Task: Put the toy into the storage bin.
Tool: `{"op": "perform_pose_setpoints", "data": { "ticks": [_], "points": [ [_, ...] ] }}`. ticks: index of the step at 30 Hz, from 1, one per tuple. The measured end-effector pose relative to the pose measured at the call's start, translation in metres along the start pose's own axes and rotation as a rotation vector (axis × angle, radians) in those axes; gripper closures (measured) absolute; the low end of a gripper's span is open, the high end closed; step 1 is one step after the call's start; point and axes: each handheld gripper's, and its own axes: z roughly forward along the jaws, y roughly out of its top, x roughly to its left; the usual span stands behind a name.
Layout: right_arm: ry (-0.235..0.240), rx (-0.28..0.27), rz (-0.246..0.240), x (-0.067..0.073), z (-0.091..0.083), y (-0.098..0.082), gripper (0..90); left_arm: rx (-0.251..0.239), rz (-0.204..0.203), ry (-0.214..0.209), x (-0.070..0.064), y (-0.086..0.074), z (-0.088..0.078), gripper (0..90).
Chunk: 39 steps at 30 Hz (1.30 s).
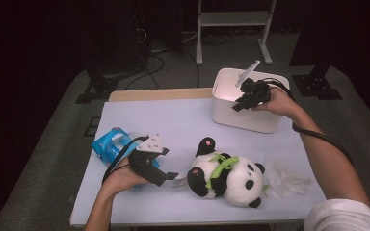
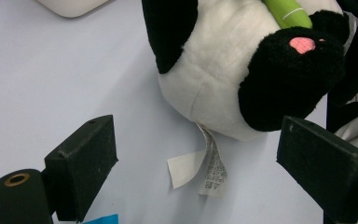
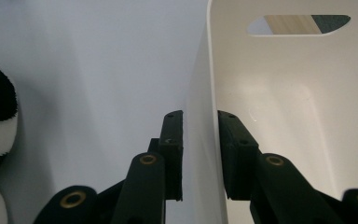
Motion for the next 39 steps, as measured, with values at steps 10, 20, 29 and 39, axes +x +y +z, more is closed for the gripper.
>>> {"op": "perform_pose_setpoints", "data": {
  "ticks": [10,20,29,39],
  "points": [
    [-0.002,0.000,-0.017,-0.003,0.001,0.001,86.6,-0.004,-0.005,0.001,0.000,-0.001,-0.002,10.8],
    [0.029,-0.002,-0.055,0.008,0.001,0.007,87.6,-0.001,-0.004,0.000,0.000,-0.001,-0.001,10.8],
    [0.064,-0.007,-0.136,0.037,0.006,0.021,87.1,-0.001,0.003,-0.008,-0.002,0.000,0.000,10.8],
    [0.093,-0.014,-0.191,0.064,0.012,0.034,86.7,-0.005,0.006,-0.013,-0.004,0.001,0.000,10.8]
  ]
}}
